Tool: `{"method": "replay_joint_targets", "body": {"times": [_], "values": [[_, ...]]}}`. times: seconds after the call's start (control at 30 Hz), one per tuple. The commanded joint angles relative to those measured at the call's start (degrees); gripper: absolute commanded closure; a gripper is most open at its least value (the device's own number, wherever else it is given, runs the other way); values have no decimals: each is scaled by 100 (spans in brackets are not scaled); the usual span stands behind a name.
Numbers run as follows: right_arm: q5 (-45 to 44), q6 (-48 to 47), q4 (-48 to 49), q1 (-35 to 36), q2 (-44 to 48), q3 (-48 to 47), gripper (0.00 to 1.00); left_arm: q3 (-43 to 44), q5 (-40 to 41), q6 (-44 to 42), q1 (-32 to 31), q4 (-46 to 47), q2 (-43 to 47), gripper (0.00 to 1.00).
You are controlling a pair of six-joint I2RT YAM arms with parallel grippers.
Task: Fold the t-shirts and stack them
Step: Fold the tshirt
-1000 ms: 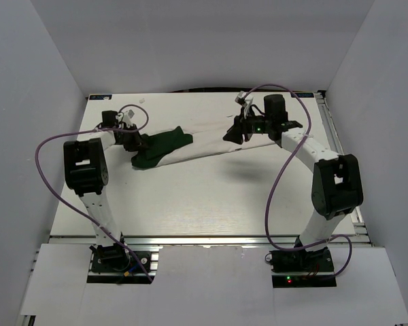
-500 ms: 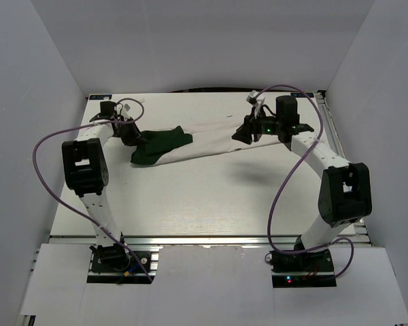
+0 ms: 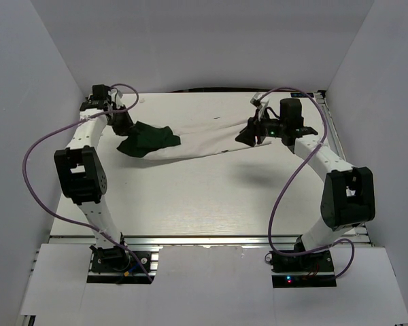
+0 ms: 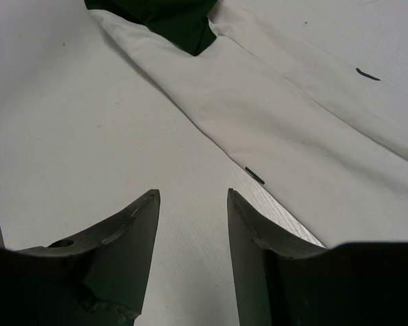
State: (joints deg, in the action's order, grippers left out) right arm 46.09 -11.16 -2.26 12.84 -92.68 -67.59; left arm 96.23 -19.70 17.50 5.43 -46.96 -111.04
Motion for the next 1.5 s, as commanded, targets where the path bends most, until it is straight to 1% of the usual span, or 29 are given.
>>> {"method": "replay_joint_targets", "body": {"times": [0.0,0.03,0.1,0.13,0.23,0.33,0.67,0.8,0.9,1.13,1.3,1.47], "values": [[111,-18,321,-18,268,62,49,805,37,254,-374,-366,241,100],[111,-18,332,-18,286,97,49,975,133,289,-446,-427,6,100],[120,-1,393,-27,304,141,49,1335,212,500,-813,-638,-206,100],[120,17,419,-36,338,193,49,1703,256,553,-903,-717,-433,100],[137,61,498,-89,400,325,49,2363,423,685,-1228,-1069,-882,100],[146,52,534,-132,462,431,49,2690,485,833,-1430,-1184,-1111,100],[155,105,666,-150,453,598,49,3024,380,1370,-1923,-1210,-1446,100],[155,105,683,-150,453,633,49,3463,222,1546,-2020,-1193,-1805,100],[164,105,701,-150,488,694,49,3596,116,1643,-2099,-1166,-1973,100],[155,105,745,-159,497,835,48,3605,-24,1854,-2309,-956,-2254,100],[155,114,771,-159,488,888,48,3702,-95,2003,-2362,-850,-2483,100],[173,105,798,-159,488,932,48,3588,-130,2144,-2380,-701,-2598,100]]}}
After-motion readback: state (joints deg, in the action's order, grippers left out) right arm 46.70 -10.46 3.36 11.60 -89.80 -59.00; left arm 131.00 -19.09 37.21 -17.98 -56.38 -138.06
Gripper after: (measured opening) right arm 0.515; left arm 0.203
